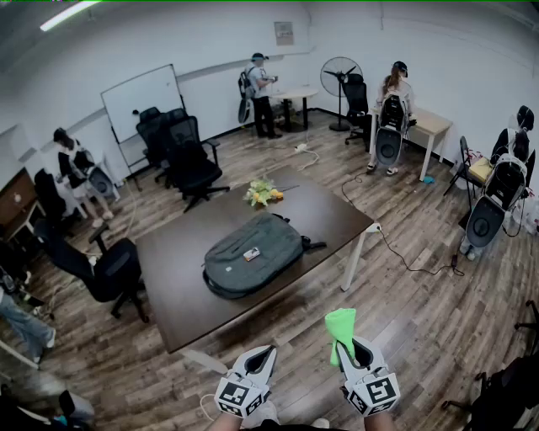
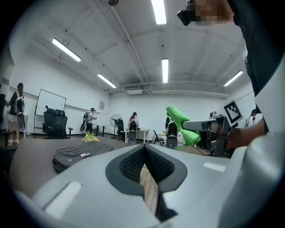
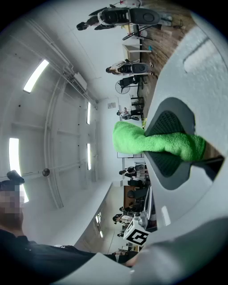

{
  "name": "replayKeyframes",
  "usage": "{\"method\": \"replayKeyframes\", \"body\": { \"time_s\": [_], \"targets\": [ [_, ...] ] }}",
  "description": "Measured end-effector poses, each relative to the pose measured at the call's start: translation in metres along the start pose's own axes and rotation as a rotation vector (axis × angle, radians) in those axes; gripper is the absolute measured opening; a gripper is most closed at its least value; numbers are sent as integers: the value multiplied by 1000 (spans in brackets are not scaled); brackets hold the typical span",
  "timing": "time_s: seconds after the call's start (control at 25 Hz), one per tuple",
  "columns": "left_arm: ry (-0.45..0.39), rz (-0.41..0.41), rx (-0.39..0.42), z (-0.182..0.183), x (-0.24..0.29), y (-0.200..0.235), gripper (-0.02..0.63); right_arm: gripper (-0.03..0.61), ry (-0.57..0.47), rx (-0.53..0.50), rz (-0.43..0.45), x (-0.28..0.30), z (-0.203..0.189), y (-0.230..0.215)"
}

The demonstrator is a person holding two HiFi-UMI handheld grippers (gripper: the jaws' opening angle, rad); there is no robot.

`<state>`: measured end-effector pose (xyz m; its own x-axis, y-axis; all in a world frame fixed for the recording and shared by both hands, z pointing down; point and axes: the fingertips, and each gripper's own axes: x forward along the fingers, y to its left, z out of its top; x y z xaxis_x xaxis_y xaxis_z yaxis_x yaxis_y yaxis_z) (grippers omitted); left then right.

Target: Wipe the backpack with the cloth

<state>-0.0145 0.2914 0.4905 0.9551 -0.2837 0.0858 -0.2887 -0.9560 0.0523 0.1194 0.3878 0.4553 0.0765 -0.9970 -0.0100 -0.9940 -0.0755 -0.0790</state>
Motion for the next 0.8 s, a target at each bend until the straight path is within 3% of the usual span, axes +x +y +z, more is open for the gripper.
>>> {"method": "replayKeyframes", "body": {
  "time_s": [0.4, 0.8],
  "targets": [
    [-34, 4, 12, 4, -3, 17, 20, 84, -34, -14, 6, 14, 10, 13],
    [-56, 17, -7, 12, -12, 62, 19, 89, -58, 75, -12, 56, 17, 27]
  ]
}}
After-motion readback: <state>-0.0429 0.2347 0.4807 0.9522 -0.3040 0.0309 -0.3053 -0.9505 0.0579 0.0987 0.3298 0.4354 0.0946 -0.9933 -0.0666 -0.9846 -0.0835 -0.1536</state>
